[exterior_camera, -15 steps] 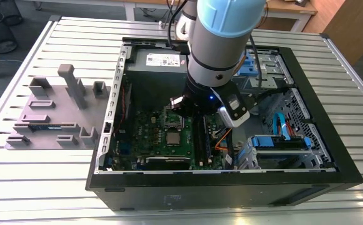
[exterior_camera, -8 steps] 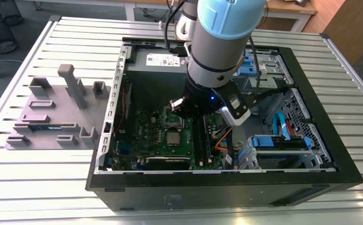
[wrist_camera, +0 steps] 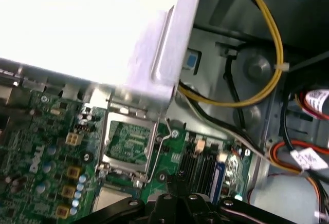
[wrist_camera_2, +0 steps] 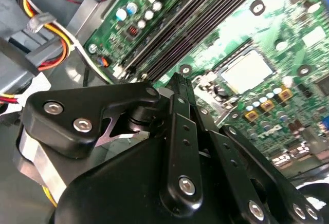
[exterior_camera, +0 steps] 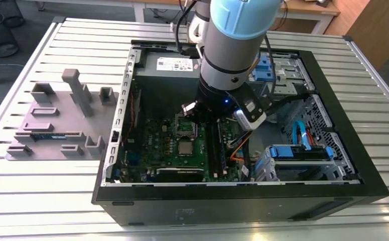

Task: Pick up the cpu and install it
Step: 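Close the cpu cover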

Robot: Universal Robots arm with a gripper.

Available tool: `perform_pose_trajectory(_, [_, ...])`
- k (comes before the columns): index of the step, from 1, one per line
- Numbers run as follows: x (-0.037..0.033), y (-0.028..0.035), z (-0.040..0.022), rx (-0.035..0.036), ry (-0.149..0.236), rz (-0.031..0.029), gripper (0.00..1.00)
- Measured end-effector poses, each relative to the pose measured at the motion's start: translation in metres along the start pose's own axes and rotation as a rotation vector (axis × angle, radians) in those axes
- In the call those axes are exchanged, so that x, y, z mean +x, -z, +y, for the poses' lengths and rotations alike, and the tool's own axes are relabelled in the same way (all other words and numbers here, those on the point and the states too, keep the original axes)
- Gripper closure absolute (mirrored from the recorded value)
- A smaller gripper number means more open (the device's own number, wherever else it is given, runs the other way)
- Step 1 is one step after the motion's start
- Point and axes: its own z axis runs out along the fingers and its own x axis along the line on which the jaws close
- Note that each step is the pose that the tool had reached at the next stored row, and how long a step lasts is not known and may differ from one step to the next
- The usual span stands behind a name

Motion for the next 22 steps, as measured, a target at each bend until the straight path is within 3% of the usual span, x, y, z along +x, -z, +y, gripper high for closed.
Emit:
perform_pose_trajectory(5, [-0.0022, -0.0054, 0.0090, -0.0003, 0.005, 0.0004, 0.89])
perform_pose_trajectory(13, [-0.0029, -0.0123, 0.0115, -0.0010, 0.071, 0.0072, 0.89])
perform_pose_trajectory(22, [-0.0051, -0.0142, 0.0162, -0.0023, 0.074, 0.0072, 0.89])
